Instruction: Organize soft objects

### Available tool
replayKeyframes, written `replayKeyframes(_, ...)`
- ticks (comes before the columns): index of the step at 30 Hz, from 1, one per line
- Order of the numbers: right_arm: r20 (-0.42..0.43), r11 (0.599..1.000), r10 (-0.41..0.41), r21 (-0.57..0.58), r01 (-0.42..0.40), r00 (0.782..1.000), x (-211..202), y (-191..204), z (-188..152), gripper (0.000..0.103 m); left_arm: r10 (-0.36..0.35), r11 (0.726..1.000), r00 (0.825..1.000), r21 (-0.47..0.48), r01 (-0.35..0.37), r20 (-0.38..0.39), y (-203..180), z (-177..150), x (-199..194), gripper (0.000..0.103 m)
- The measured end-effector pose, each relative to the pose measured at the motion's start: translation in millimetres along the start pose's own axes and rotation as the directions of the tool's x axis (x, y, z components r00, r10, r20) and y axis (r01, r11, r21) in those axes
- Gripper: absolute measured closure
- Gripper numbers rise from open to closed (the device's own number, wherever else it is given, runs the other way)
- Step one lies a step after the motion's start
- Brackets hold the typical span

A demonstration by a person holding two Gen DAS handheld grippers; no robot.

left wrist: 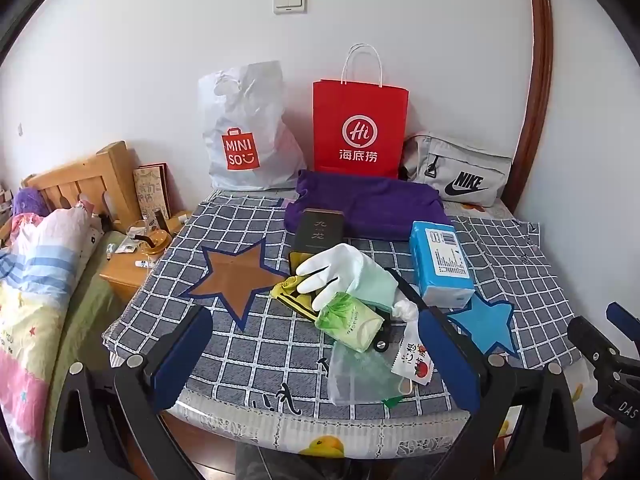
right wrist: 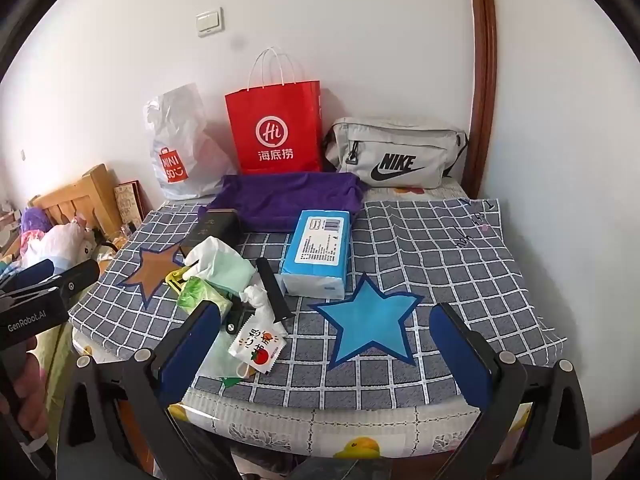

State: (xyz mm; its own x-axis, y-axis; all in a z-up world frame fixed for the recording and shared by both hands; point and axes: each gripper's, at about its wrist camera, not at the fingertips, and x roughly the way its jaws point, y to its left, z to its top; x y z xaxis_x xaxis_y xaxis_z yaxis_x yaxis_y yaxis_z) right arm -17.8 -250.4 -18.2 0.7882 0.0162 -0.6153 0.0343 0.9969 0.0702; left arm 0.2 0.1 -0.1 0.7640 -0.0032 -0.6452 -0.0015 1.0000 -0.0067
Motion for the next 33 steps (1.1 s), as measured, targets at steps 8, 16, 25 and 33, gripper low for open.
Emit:
replayKeyframes(8, 0.012, 1.0, 0.005, 0.004, -0.005, 1.0, -3.5, 1.6, 1.5, 0.0, 0.004, 1.0, 1.0, -0.002, -0.004, 0.001, -0.3, -0.5, -0.1, 0.0)
replayKeyframes(16, 0.013, 1.0, 0.012, 0.0, -0.012, 1.0, -4.2, 4.3, 3.0, 0.0, 0.005, 1.0, 1.0, -0.001, -0.005, 0.005, 2.0, -0.3, -2.3, 0.0)
replayKeyframes(25, 0.02, 1.0, 0.015, -0.001, -0.015, 1.0, -5.2, 6.9, 2.2, 0.0, 0.004, 1.0, 1.0, -0.001, -0.004, 0.008, 1.7, -1.2, -2.9, 0.0)
replayKeyframes(33, 0.024, 1.0, 0.017, 0.002, -0.017, 1.0, -6.2, 6.6, 1.3, 0.0, 0.004, 1.0, 1.0, -0.002, -0.004, 0.009, 1.6, -1.3, -2.9, 0.0)
